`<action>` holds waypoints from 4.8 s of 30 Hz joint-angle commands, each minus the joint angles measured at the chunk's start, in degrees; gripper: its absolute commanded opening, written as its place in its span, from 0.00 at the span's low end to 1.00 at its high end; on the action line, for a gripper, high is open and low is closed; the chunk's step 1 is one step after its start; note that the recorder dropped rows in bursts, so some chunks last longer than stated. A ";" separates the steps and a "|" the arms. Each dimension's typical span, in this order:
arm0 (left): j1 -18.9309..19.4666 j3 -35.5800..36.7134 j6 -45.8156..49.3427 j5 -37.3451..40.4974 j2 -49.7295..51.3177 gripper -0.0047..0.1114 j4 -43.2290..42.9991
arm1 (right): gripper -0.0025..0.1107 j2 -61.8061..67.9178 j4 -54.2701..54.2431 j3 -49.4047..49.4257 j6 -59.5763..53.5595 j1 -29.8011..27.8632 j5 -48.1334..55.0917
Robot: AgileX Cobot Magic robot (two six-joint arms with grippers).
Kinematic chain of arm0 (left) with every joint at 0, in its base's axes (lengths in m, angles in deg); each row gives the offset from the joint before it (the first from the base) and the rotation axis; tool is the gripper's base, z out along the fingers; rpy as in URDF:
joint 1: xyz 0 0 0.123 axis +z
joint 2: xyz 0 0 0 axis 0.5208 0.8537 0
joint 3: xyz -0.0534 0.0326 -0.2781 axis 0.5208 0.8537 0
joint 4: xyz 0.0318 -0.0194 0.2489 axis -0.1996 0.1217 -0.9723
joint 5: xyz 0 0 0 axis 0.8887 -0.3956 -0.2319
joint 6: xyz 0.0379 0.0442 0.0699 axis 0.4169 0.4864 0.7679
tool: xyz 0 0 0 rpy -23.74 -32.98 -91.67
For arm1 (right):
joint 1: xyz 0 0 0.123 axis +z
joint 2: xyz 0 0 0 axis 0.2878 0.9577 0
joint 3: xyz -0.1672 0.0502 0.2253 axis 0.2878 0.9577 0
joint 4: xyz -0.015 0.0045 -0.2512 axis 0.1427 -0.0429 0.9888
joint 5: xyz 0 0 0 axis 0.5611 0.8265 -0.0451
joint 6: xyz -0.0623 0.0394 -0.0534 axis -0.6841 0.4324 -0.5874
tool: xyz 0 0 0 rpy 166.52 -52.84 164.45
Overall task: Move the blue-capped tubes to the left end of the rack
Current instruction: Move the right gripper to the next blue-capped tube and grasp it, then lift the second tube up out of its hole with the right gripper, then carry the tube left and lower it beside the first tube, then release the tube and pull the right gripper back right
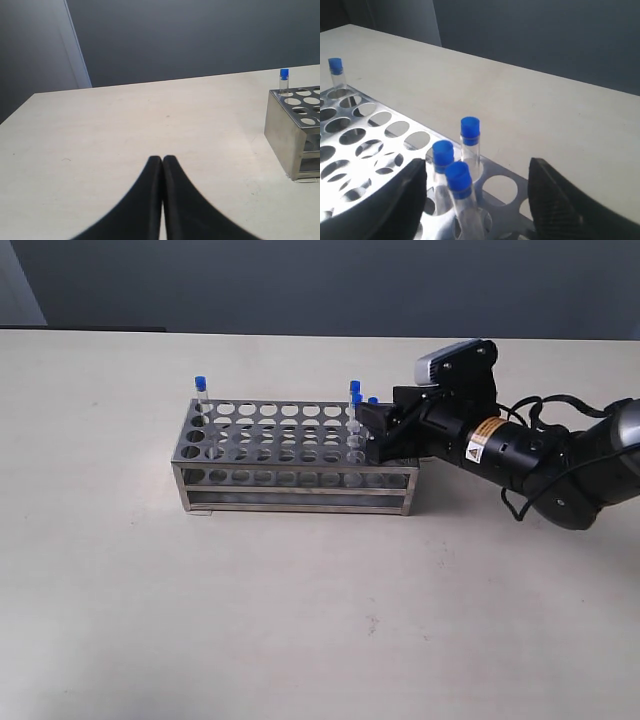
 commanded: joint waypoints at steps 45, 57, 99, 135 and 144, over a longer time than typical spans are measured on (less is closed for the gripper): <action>-0.39 -0.11 -0.15 -0.77 0.26 0.04 -0.05 | 0.02 -4.99 -0.15 -2.82 0.97 -0.19 2.90; -0.39 -0.11 -0.15 -0.77 0.26 0.04 -0.05 | 0.02 -21.05 2.46 -5.58 5.46 0.86 10.59; -0.39 -0.11 -0.17 -0.77 0.26 0.04 -0.20 | 0.02 10.80 10.12 -39.69 13.05 21.55 24.57; -0.39 -0.11 -0.17 -0.77 0.26 0.04 -0.20 | 0.19 15.53 6.46 -40.51 15.86 21.44 24.95; -0.39 -0.11 -0.17 -0.77 0.26 0.04 -0.20 | 0.39 13.86 6.88 -40.51 17.68 21.44 25.59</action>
